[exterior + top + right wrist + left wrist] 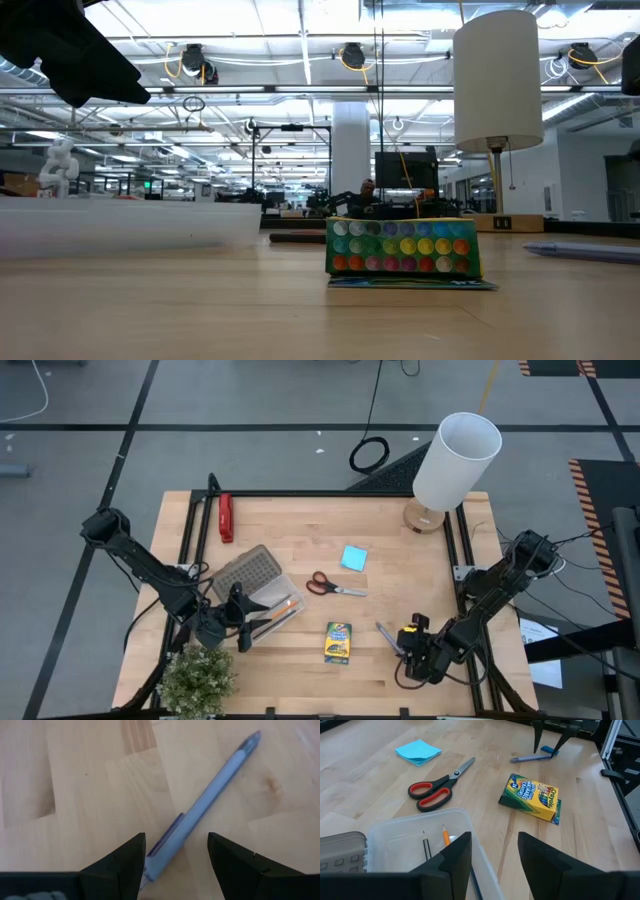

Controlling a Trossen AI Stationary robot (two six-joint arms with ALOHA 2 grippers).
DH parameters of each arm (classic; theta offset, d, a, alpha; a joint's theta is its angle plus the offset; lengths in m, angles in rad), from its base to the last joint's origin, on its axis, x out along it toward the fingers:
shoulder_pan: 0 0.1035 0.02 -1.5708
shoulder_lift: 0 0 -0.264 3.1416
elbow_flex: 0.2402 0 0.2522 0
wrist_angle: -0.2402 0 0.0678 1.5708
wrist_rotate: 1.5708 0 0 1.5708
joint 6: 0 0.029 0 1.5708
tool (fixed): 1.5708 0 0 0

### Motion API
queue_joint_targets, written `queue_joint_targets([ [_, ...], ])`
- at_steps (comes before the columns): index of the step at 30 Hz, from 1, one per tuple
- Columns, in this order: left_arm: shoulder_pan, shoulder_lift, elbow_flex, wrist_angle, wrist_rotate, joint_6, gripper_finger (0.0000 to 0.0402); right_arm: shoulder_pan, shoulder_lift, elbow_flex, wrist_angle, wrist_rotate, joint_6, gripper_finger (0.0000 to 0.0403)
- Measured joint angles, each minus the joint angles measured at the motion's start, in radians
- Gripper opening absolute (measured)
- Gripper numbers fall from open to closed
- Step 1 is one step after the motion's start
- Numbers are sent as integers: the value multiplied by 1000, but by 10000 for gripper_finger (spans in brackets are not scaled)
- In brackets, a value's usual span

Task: Pack school essentials
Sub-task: Put the blue pen into the supply box

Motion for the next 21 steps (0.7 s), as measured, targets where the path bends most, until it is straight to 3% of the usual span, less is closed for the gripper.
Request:
queue_joint_targets([
  [8,0,0,0,0,0,5,163,-4,78,5,16,20,-10,186],
  [21,0,0,0,0,0,6,163,-6,87,2,-40,25,12,91],
])
